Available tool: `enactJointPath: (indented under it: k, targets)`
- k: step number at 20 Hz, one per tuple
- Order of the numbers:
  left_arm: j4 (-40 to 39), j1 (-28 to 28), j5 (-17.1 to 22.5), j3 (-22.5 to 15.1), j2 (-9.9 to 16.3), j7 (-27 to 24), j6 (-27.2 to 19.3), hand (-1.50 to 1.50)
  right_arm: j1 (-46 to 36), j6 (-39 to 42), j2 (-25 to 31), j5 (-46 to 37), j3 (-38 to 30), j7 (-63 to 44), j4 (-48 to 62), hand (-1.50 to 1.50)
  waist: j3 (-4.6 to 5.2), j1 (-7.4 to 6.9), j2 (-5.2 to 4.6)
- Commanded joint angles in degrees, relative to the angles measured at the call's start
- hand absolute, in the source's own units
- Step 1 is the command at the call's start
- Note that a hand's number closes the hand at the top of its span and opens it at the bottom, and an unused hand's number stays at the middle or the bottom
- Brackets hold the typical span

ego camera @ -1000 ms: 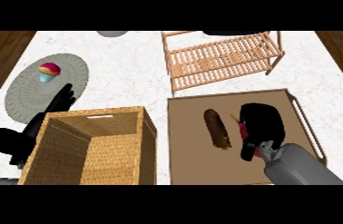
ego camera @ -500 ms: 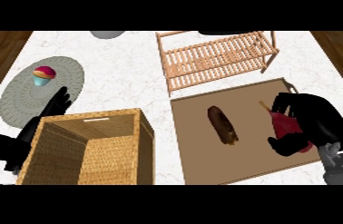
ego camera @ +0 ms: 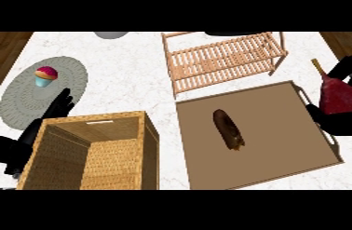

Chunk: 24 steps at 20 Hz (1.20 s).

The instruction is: Pick the pear from the tray and place it in the tiered shelf

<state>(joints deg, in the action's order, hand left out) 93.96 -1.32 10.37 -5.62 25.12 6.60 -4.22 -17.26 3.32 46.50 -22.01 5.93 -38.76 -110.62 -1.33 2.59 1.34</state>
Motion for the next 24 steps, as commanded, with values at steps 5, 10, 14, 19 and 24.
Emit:
enactJointPath:
  k: [5,10,14,19,24]
  targets:
    - [-8.6,-0.8,-3.2,-5.9,-4.7,-1.5,1.4,0.00,-10.7,3.1,2.1,5.9,-8.3,-4.9,1.5,1.50,1.52,-2.17,-1.73]
    - [-7.1,0.0,-3.4,-6.2,-4.8,-0.7,2.7,0.00,-17.7,2.5,2.5,3.1,-8.8,-2.0,13.1,1.50,1.43,-4.22,-2.08]
    - [-9.9,1.2,-4.8,-6.5,-5.4,-2.4,3.1,0.00,-25.5,2.1,0.3,0.4,-5.7,-4.1,20.3,1.50,1.54,-5.26,-2.54]
    - [-9.0,4.1,-5.6,-7.0,-6.2,-0.3,2.9,0.00,-31.7,0.7,-3.1,-4.0,-1.4,2.1,32.1,1.50,1.46,-6.28,-3.04]
    - [-8.5,5.0,-5.0,-6.4,-5.9,1.2,4.0,0.00,-39.9,3.2,-6.1,-4.9,1.1,6.3,41.9,1.50,1.46,-6.66,-2.92]
